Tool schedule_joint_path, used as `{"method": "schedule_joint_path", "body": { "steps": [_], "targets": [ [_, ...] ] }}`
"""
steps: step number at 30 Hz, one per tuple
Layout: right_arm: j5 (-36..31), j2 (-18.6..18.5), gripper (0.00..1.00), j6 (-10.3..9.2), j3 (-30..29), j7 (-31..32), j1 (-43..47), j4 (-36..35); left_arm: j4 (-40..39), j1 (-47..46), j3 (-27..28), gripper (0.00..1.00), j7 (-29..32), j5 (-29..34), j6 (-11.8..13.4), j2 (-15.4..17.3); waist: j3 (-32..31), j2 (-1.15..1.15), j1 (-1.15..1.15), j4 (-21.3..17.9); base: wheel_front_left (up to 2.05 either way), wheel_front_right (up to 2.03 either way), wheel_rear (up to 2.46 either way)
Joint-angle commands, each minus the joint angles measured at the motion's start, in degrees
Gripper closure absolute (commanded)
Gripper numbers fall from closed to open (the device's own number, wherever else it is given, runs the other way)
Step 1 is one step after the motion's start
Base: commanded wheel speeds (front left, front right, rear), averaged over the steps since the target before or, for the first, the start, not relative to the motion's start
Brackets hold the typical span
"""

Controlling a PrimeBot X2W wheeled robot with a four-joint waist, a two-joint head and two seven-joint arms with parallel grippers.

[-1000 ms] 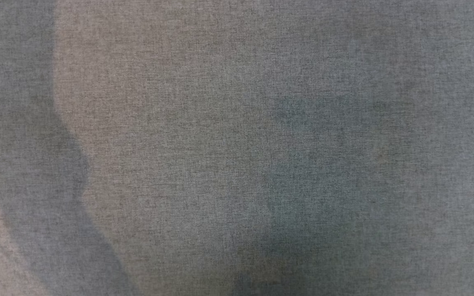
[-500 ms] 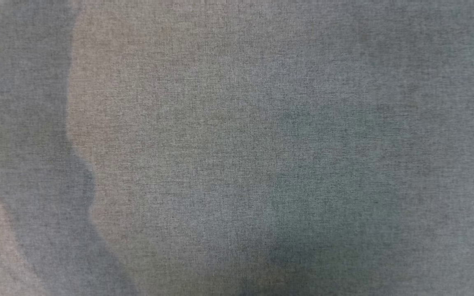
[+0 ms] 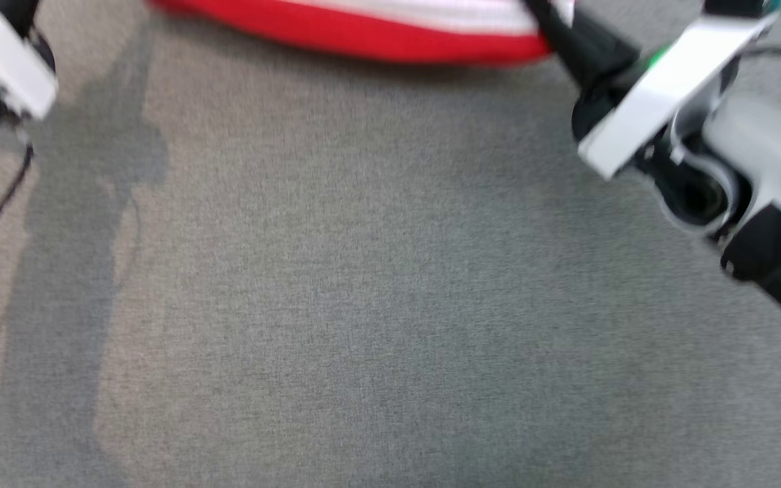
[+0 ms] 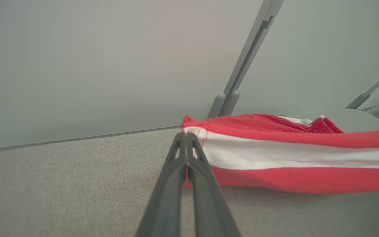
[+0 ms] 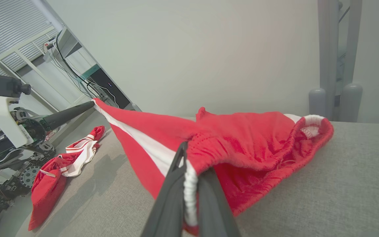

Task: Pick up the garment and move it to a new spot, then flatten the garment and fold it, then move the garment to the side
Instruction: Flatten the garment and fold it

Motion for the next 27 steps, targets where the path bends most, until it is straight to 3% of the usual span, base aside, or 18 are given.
{"method": "schedule_joint_path", "body": {
  "steps": [1, 8, 20, 27],
  "targets": [
    [0.16, -0.4, 1.0, 0.02, 0.45, -0.57, 1.51, -0.39, -0.8, 1.95, -0.08, 1.0, 0.06, -0.89, 0.0, 0.96, -4.84, 0.0, 0.0, -1.42, 0.0, 0.0, 0.0],
    [1.4, -3.15, 1.0, 0.02, 2.45, -1.24, 12.99, -6.05, -11.42, 18.51, -3.46, 1.0, 6.3, -7.55, 0.6, 7.88, -13.61, 0.0, 0.0, -1.74, 0.0, 0.0, 0.0],
    [2.18, -10.16, 1.0, 0.02, 3.19, 4.23, 28.82, -16.66, -40.97, 38.3, -5.4, 1.0, 12.29, -17.66, 9.72, 23.57, -22.12, 0.0, 0.0, -2.57, 0.0, 0.0, 0.0],
    [2.07, -14.35, 1.0, 0.02, 3.15, 4.75, 36.35, -21.08, -51.69, 45.27, -6.05, 1.0, 10.53, -20.68, 13.27, 28.9, -24.13, 0.0, 0.0, -3.03, 0.0, 0.0, 0.0]
  ]
}}
